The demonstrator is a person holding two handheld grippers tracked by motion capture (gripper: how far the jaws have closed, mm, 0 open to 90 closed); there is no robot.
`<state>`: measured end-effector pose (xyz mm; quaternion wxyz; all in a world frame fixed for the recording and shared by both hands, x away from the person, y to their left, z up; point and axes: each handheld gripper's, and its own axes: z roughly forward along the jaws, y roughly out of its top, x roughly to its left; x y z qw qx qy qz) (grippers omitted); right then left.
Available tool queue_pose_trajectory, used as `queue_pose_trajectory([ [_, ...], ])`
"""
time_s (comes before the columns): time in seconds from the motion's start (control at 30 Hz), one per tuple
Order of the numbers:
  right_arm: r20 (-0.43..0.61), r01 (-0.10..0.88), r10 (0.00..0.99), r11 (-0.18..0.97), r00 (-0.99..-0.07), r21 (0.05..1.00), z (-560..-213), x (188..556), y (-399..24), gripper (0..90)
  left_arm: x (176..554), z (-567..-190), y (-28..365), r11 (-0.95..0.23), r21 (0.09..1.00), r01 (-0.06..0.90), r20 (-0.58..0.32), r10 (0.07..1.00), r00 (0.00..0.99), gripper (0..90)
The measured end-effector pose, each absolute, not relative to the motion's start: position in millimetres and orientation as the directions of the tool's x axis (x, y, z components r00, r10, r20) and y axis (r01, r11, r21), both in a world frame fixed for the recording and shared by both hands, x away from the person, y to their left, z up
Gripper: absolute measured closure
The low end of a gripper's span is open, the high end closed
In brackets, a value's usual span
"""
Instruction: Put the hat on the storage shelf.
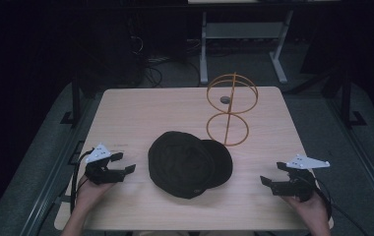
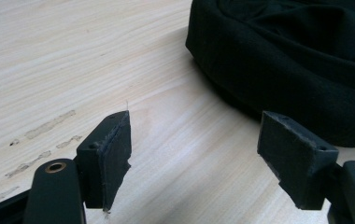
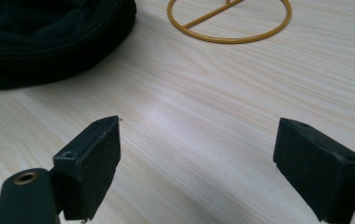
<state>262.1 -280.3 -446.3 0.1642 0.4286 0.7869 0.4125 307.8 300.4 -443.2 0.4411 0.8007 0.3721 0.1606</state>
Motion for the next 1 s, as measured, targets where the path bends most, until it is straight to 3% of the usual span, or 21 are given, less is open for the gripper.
queue_pose_trajectory([
  [0.67,0.094,0.462,0.719,0.335,-0.688,0.821,-412.1,261.5,-228.9,14.8,303.9,-442.9,302.8,-0.313,0.831,0.461,-0.091,0.740,0.666,25.8],
  [1.0,0.056,0.357,0.598,0.399,-0.800,0.844,-388.5,266.7,-162.7,18.4,304.5,-443.4,302.5,-0.319,0.828,0.461,-0.091,0.734,0.673,25.7],
])
